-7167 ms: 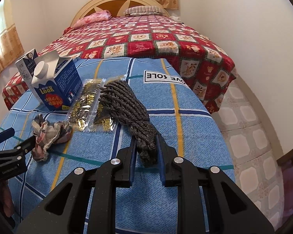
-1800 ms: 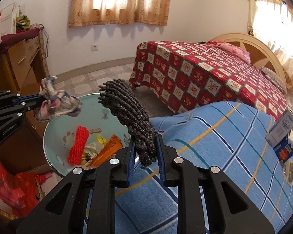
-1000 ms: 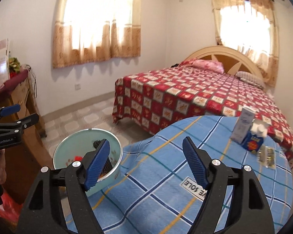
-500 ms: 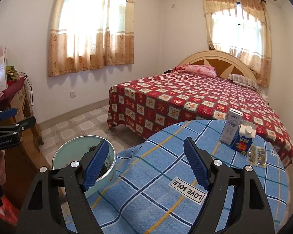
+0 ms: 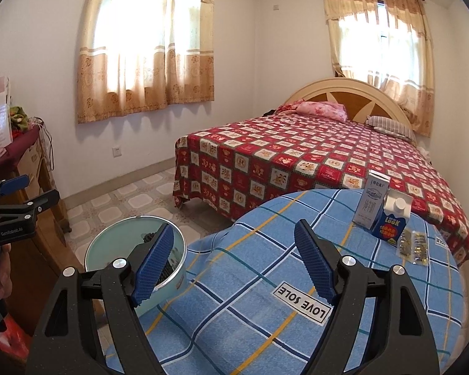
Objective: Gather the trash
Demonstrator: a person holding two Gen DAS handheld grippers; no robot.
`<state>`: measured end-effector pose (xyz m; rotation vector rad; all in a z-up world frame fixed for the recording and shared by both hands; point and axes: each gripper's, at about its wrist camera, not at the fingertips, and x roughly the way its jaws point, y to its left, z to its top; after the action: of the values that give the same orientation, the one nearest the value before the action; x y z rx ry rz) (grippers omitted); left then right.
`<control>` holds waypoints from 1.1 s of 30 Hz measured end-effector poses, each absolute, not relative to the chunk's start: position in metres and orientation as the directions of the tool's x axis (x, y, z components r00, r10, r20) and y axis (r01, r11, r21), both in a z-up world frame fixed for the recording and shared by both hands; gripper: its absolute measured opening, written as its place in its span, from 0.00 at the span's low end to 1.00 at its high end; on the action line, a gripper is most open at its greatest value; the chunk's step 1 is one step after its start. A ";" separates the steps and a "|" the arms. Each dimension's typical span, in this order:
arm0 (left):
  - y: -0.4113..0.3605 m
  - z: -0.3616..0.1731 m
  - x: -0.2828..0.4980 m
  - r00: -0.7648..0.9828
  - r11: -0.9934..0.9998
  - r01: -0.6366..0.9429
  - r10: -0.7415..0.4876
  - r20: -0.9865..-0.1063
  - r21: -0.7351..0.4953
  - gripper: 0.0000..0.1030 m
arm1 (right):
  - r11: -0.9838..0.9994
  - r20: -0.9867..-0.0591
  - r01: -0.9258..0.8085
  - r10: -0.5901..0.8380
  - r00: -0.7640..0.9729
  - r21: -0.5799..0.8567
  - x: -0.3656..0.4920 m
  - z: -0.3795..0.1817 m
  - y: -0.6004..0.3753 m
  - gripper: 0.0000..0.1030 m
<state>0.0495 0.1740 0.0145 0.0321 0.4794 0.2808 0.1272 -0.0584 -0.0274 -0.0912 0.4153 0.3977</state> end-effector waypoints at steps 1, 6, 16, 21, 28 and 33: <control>0.174 0.015 0.050 0.850 0.961 -0.259 0.275 -0.450 0.098 0.94 | 0.919 -0.411 -0.394 0.356 0.839 -0.008 0.127 -0.028 -0.059 0.76; 0.174 0.015 0.050 0.850 0.961 -0.260 0.276 -0.450 0.098 0.94 | 0.919 -0.414 -0.393 0.355 0.838 -0.007 0.126 -0.030 -0.056 0.76; 0.176 0.011 0.051 0.845 0.959 -0.262 0.281 -0.455 0.106 0.94 | 0.919 -0.422 -0.394 0.356 0.834 -0.004 0.126 -0.034 -0.055 0.76; 0.176 0.010 0.052 0.842 0.958 -0.265 0.285 -0.458 0.110 0.94 | 0.918 -0.425 -0.395 0.356 0.832 -0.005 0.126 -0.036 -0.055 0.77; 0.176 0.007 0.054 0.835 0.956 -0.270 0.291 -0.467 0.114 0.94 | 0.919 -0.421 -0.394 0.355 0.834 -0.004 0.126 -0.037 -0.055 0.77; 0.175 0.006 0.055 0.837 0.956 -0.266 0.291 -0.464 0.119 0.94 | 0.920 -0.421 -0.393 0.355 0.835 -0.004 0.126 -0.039 -0.056 0.77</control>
<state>0.0545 0.1752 0.0058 0.0506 0.4989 0.2951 0.1257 -0.0556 -0.0390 -0.0918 0.4282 0.3964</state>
